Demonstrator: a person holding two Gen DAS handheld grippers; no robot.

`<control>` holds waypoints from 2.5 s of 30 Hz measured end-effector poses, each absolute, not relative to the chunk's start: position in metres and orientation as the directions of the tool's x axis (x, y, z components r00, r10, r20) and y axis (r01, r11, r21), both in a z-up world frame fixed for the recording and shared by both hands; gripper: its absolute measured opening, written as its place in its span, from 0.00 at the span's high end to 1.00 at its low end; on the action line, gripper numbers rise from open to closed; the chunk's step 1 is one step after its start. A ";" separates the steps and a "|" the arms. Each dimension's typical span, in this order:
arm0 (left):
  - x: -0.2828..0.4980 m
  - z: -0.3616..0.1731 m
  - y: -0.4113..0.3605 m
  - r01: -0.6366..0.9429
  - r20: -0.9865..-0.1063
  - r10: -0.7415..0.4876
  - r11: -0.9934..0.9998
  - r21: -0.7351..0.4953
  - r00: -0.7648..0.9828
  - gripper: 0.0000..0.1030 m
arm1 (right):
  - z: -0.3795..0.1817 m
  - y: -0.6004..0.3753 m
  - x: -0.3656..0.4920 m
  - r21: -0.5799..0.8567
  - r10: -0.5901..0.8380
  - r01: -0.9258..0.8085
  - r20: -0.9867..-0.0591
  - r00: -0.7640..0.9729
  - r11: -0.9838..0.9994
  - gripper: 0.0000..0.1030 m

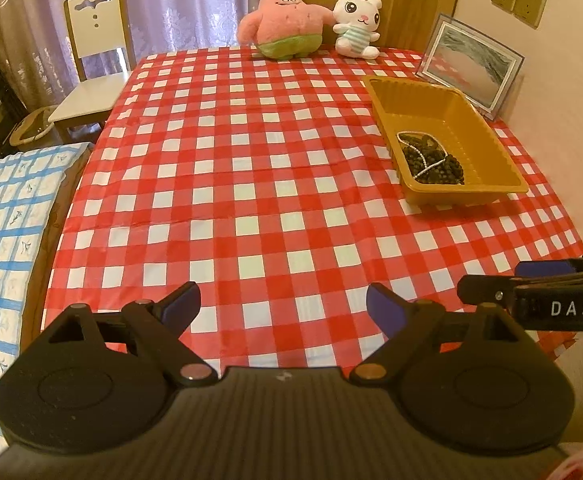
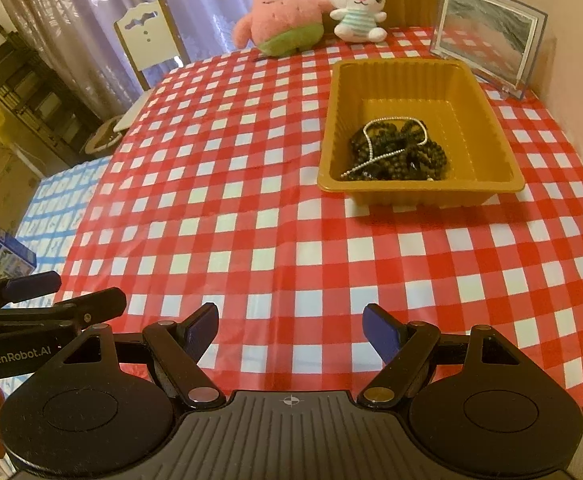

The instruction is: Organize jewelry

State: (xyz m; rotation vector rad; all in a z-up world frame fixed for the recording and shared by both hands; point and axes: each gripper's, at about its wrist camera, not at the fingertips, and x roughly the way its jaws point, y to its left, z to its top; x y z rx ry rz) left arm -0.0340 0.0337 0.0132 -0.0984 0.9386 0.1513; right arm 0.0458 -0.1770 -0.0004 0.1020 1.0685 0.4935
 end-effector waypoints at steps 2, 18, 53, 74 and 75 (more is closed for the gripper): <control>-0.034 0.013 0.034 -0.172 -0.809 0.086 0.985 -0.019 0.581 0.14 | 0.000 -0.177 0.046 0.315 0.435 -0.338 -0.814 0.384 0.887 0.23; -0.033 0.015 0.034 -0.169 -0.806 0.084 0.985 -0.021 0.586 0.14 | 0.000 -0.177 0.047 0.313 0.434 -0.338 -0.813 0.388 0.888 0.23; -0.032 0.019 0.031 -0.169 -0.799 0.084 0.985 -0.023 0.596 0.14 | 0.006 -0.177 0.049 0.312 0.436 -0.340 -0.810 0.393 0.887 0.23; -0.032 0.018 0.031 -0.169 -0.798 0.084 0.985 -0.023 0.597 0.14 | 0.008 -0.177 0.050 0.312 0.438 -0.342 -0.807 0.396 0.886 0.23; -0.032 0.018 0.030 -0.169 -0.799 0.084 0.985 -0.023 0.596 0.14 | 0.008 -0.177 0.050 0.313 0.438 -0.342 -0.807 0.396 0.886 0.23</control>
